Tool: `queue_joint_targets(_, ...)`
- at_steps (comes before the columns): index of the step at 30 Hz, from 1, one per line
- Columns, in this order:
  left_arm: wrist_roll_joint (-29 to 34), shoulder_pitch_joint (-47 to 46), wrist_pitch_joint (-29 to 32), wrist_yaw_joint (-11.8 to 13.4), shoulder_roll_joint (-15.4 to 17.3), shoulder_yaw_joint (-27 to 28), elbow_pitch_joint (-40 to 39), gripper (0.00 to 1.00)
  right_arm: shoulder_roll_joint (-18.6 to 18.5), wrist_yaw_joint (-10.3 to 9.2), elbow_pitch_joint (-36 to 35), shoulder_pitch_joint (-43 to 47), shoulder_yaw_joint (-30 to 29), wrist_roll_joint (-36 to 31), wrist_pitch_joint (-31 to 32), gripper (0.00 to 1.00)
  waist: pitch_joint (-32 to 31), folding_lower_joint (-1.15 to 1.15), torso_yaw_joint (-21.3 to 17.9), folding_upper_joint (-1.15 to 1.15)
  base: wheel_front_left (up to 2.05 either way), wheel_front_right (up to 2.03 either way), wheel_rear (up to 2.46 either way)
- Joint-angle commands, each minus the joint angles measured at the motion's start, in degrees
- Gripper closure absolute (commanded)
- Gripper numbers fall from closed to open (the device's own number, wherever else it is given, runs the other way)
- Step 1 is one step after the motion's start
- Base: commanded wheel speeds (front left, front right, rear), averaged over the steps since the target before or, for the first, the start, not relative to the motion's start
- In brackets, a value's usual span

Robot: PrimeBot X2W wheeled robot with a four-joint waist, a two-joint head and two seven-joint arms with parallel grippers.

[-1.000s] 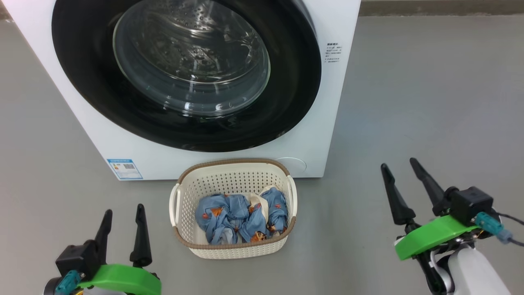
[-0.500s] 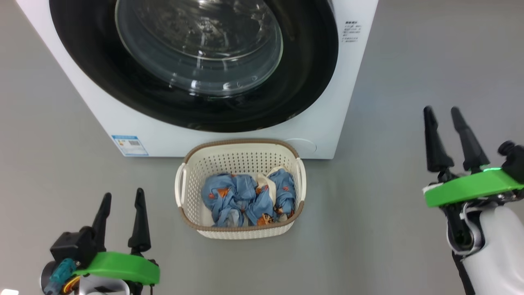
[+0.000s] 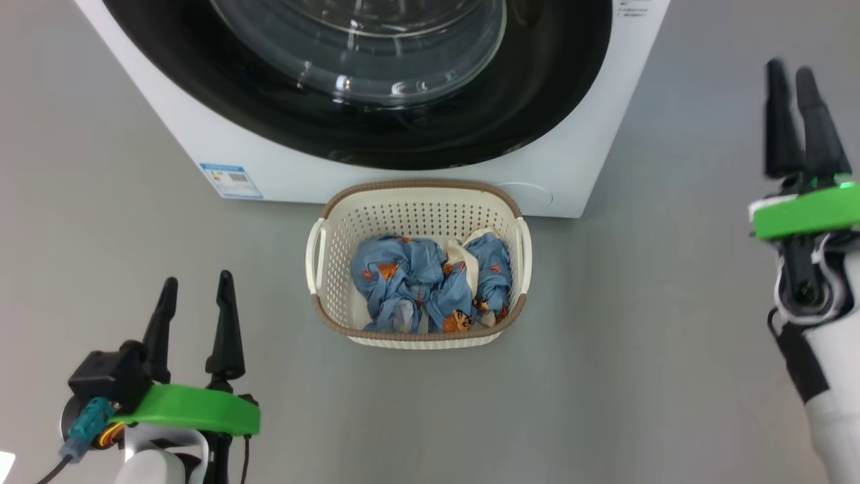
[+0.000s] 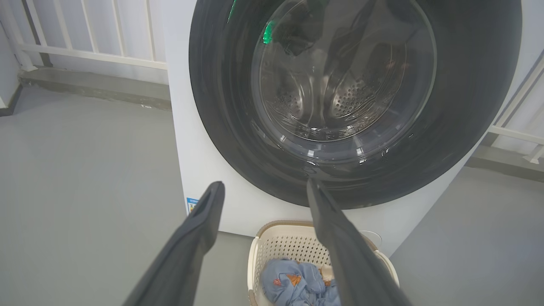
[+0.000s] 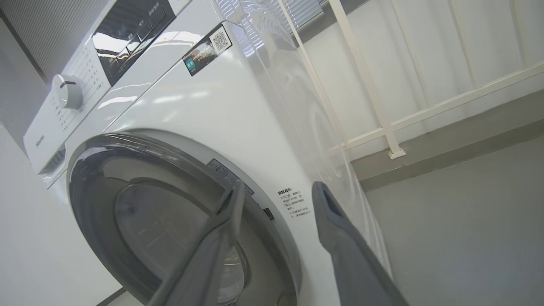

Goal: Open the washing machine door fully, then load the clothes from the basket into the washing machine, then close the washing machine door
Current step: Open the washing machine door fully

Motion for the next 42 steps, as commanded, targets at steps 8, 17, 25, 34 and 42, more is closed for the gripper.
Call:
queue_joint_targets(8, -0.6, -2.6, -0.4, 0.1, 1.0, 1.6, -2.2, 0.0, -2.9, 0.53, 2.8, -10.2, 3.9, 16.1, 0.6, 1.0, 3.6, 0.0, 1.5, 0.0, 0.0, 0.0, 0.0)
queue_joint_targets(17, -1.0, -4.2, -0.4, 0.1, 1.0, 1.2, -3.4, 0.0, -6.0, 0.53, 7.6, -19.2, 8.4, 32.0, 9.9, 1.0, 6.9, 0.0, 2.7, 0.0, 0.0, 0.0, 0.0)
queue_joint_targets(25, -2.0, -5.5, -0.4, 0.1, 1.0, 0.6, -5.9, 0.0, -7.7, 0.53, 9.5, -24.6, 8.8, 40.7, 17.5, 1.0, 10.7, 0.0, 4.3, 0.0, 0.0, 0.0, 0.0)
queue_joint_targets(34, -3.6, -6.3, -0.4, 0.6, 1.0, 0.0, -7.0, 0.0, -8.9, 0.53, 10.2, -30.0, 8.7, 46.2, 27.9, 1.0, 14.2, 0.0, 5.9, 0.0, 0.0, 0.0, 0.0)
queue_joint_targets(42, -5.3, -7.8, -0.4, 1.3, 1.0, -1.3, -8.7, 0.0, -8.5, 0.53, 12.2, -35.4, 9.1, 47.9, 34.7, 1.0, 17.2, 0.0, 7.0, 0.0, 0.0, 0.0, 0.0)
